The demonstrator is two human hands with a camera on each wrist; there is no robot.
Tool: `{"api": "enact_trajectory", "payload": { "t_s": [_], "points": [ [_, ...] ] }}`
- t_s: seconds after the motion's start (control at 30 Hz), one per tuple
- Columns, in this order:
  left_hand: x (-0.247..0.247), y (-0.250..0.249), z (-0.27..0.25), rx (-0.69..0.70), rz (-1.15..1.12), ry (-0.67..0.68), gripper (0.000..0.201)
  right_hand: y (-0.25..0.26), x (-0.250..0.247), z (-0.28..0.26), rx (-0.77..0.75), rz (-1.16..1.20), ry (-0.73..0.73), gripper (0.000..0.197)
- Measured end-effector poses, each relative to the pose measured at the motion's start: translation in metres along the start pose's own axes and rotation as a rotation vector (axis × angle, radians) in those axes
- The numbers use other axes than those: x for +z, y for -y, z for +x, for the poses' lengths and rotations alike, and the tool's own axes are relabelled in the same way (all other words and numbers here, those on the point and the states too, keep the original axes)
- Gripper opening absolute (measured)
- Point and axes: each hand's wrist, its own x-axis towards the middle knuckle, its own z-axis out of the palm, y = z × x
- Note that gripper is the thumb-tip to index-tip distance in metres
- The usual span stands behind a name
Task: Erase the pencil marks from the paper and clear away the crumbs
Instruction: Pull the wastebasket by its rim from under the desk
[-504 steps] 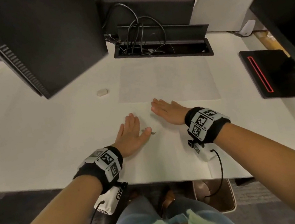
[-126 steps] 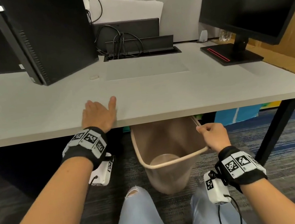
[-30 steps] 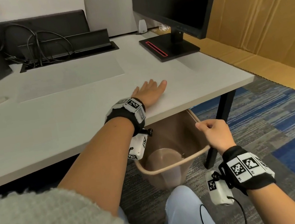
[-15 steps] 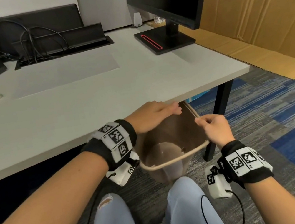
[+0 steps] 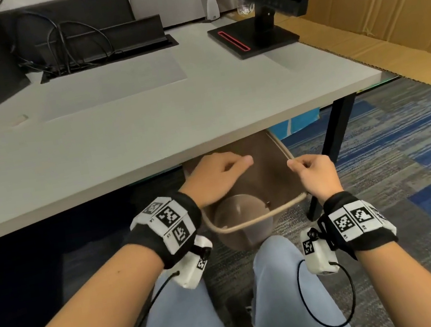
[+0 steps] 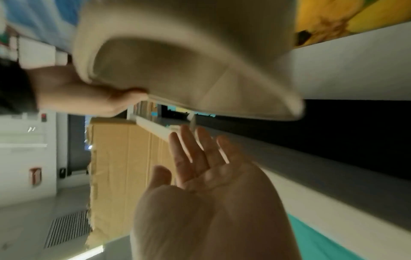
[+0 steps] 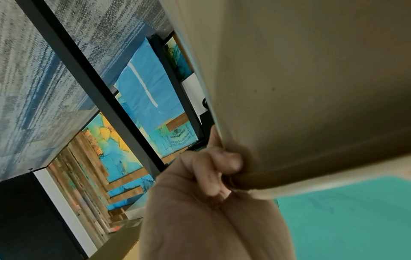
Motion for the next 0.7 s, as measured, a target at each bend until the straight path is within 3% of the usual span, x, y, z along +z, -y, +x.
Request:
{"api": "enact_trajectory", "payload": {
  "t_s": [0.1, 0.2, 0.33, 0.5, 0.7],
  "points": [
    [0.001, 0.038, -0.005, -0.136, 0.048, -0.177, 0.038, -0.008, 0.009, 0.005, 0.012, -0.029, 0.003, 0.02],
    [0.003, 0.069, -0.006, -0.347, 0.028, -0.286, 0.053, -0.017, 0.019, 0.011, 0.038, -0.057, 0.011, 0.023],
    [0.022, 0.1, 0.012, -0.582, -0.165, -0.177, 0.064, -0.033, 0.035, 0.022, 0.076, -0.109, 0.055, 0.023],
    [0.053, 0.129, 0.043, -0.708, -0.228, -0.099, 0.066, -0.067, 0.056, 0.049, 0.196, -0.221, 0.169, 0.03],
    [0.093, 0.17, 0.083, -0.824, -0.263, 0.065, 0.068, -0.116, 0.076, 0.082, 0.355, -0.495, 0.339, 0.024]
  ]
}}
